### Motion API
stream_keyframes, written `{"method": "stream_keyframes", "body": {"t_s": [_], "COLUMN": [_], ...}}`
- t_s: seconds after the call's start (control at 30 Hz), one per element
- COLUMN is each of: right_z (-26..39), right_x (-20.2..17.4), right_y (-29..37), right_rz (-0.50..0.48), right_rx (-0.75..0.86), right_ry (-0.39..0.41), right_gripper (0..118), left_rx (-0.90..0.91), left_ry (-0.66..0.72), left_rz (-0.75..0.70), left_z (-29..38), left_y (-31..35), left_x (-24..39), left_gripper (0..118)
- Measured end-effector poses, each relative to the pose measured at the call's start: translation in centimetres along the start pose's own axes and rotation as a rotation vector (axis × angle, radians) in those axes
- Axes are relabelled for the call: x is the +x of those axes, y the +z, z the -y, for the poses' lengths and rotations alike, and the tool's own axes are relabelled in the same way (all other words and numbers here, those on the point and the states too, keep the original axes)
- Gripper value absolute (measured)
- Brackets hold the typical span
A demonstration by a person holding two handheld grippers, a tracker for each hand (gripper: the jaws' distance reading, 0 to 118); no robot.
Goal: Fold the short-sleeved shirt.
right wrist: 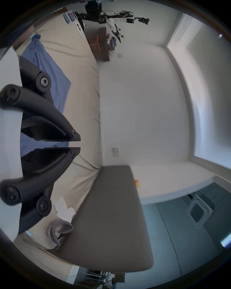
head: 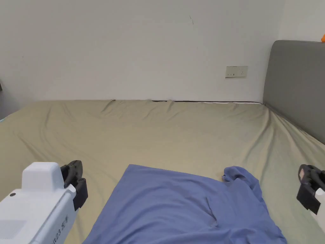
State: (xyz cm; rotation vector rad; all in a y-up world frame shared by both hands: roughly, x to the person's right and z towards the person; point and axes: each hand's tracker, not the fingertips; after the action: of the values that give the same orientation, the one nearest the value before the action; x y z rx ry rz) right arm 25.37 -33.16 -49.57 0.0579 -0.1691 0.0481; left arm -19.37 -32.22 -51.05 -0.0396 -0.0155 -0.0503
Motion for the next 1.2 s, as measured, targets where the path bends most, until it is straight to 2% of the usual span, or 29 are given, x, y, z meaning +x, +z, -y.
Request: {"method": "stream_keyframes", "body": {"t_s": [0.03,0.13,0.3,0.53,0.73,0.93,1.03,1.07,1.17,1.2], "right_z": [0.7,2.0,3.8,4.8,6.1,7.5,8.0,8.3,8.8,9.3], "right_x": [0.1,0.3,1.1,1.7,1.1,0.6,0.5,0.6,0.6,1.3], "right_y": [0.2,-0.9,-1.6,-1.2,-2.5,-4.5,-5.2,-5.4,-5.5,-5.1], "right_rz": [-0.006,-0.049,-0.065,-0.092,-0.144,-0.16,-0.162,-0.168,-0.164,-0.161], "right_rx": [0.003,-0.101,-0.236,-0.273,-0.337,-0.375,-0.398,-0.412,-0.44,-0.442], "right_ry": [-0.023,0.015,-0.101,-0.071,-0.057,-0.02,-0.019,-0.021,0.004,0.007], "right_gripper": [5,3,1,1,1,1,1,1,1,1], "left_rx": [0.016,-0.086,-0.164,-0.321,-0.44,-0.649,-0.747,-0.762,-0.795,-0.802], "left_ry": [0.012,-0.024,0.017,0.031,-0.136,-0.085,-0.088,-0.052,0.07,0.075], "left_rz": [0.014,0.029,0.058,0.127,0.167,0.189,0.129,0.133,0.118,0.121], "left_z": [0.7,2.8,4.1,5.1,6.1,8.6,10.7,11.4,13.3,13.9], "left_y": [0.2,-0.9,-1.9,-5.9,-19.8,-38.9,-45.7,-47.6,-51.0,-51.6], "left_x": [0.1,0.7,0.2,0.6,1.9,2.6,3.3,3.1,2.9,3.0], "left_gripper": [0,0,0,0,0,0,0,15,87,94]}}
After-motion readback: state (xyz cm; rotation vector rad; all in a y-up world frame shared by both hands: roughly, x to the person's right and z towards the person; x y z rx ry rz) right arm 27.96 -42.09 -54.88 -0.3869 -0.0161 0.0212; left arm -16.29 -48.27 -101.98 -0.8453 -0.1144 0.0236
